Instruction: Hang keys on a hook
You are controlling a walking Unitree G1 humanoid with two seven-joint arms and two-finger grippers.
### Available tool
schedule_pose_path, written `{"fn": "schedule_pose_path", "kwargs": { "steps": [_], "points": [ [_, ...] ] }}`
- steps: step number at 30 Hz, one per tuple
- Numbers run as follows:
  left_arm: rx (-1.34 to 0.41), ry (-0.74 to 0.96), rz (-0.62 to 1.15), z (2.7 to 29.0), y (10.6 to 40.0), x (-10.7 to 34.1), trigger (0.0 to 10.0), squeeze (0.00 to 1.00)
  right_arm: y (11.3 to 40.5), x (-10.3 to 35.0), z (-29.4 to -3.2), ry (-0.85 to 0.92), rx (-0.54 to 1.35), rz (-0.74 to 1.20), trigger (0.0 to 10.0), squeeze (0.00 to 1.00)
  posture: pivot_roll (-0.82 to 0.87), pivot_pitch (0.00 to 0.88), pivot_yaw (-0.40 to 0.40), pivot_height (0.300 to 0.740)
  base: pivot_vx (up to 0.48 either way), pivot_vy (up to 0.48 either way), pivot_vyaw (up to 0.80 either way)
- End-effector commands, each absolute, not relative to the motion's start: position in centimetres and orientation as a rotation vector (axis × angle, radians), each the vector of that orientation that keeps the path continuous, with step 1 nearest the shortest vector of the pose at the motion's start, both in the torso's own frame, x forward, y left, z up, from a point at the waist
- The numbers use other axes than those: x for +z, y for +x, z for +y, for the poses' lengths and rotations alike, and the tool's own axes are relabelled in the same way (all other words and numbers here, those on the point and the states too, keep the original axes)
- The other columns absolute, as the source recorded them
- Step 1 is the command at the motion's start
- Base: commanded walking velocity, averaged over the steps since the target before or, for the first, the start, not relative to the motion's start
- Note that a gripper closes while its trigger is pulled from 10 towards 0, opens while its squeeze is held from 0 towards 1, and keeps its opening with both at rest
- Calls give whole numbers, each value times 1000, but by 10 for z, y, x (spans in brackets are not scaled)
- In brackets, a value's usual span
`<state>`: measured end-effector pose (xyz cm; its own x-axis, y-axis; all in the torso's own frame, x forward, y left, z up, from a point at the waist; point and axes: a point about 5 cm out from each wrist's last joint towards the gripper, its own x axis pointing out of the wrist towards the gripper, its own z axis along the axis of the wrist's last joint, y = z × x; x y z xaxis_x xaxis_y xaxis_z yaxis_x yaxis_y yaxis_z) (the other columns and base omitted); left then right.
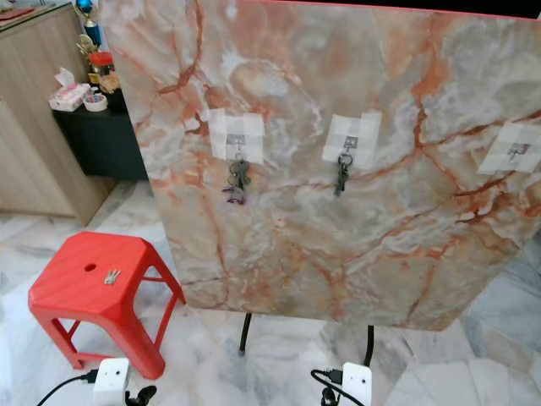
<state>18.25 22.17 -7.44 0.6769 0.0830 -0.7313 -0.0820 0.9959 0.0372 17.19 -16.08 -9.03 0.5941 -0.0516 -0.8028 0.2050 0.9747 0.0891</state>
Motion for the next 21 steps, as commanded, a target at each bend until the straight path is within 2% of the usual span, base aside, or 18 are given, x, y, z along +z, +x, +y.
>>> {"fn": "schedule_pose_path", "kwargs": {
  "steps": [1,21],
  "points": [
    [103,15,853,226,176,-77,10000,0,177,-88,-156,193,-144,920,10000,0,2,0,-38,740,0,349,0],
    [122,4,836,228,179,-75,10000,0,169,-91,-165,204,-140,926,10000,0,22,0,-51,740,0,344,0]
  ]
}}
